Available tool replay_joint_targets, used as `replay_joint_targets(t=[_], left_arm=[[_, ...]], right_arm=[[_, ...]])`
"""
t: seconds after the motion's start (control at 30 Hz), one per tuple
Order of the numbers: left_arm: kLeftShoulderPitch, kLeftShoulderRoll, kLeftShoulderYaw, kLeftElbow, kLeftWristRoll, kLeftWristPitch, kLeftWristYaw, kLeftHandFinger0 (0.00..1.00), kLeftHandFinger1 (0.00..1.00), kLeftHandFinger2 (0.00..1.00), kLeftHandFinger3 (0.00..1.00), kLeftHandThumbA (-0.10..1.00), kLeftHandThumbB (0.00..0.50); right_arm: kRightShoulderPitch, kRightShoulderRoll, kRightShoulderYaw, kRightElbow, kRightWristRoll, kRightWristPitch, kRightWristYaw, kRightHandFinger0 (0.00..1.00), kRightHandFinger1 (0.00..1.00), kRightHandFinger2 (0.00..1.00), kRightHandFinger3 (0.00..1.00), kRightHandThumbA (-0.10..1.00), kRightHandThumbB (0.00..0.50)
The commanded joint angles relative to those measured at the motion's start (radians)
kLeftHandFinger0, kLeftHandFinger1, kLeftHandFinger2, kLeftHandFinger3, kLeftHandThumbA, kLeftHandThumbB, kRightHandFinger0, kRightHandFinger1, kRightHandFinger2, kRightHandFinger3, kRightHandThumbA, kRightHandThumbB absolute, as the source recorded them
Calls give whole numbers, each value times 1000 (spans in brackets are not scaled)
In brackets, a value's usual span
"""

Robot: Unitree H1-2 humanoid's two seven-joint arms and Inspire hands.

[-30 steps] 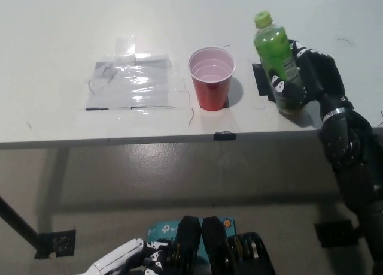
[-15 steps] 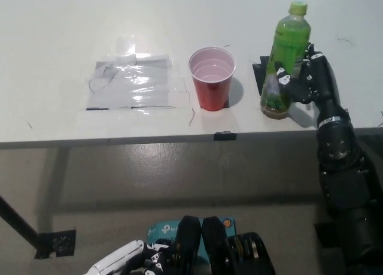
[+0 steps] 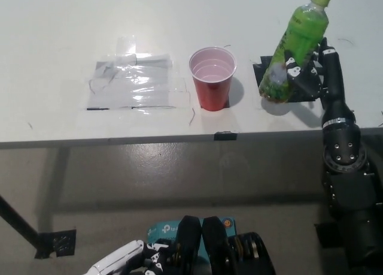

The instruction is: The robot uses its right hand to pick up a bottle kept in the middle of the desk and tilt it into a cup kept next to it to pour water out

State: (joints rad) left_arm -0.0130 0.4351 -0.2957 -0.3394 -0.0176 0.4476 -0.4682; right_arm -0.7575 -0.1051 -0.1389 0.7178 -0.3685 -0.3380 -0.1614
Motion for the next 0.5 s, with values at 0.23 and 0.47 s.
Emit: replay_joint_targets(t=[0.23, 0.47], left_arm=[[-11, 8, 20, -23, 5, -10, 5, 906, 951, 882, 960, 1000, 500], [-17, 4, 23, -22, 8, -7, 7, 889, 937, 881, 937, 1000, 500]], right_arm=[[-66, -158, 230, -27, -184, -132, -258, 292, 148, 28, 325, -100, 81], [-56, -158, 263, -10, -180, -132, -320, 185, 71, 0, 297, -100, 100]])
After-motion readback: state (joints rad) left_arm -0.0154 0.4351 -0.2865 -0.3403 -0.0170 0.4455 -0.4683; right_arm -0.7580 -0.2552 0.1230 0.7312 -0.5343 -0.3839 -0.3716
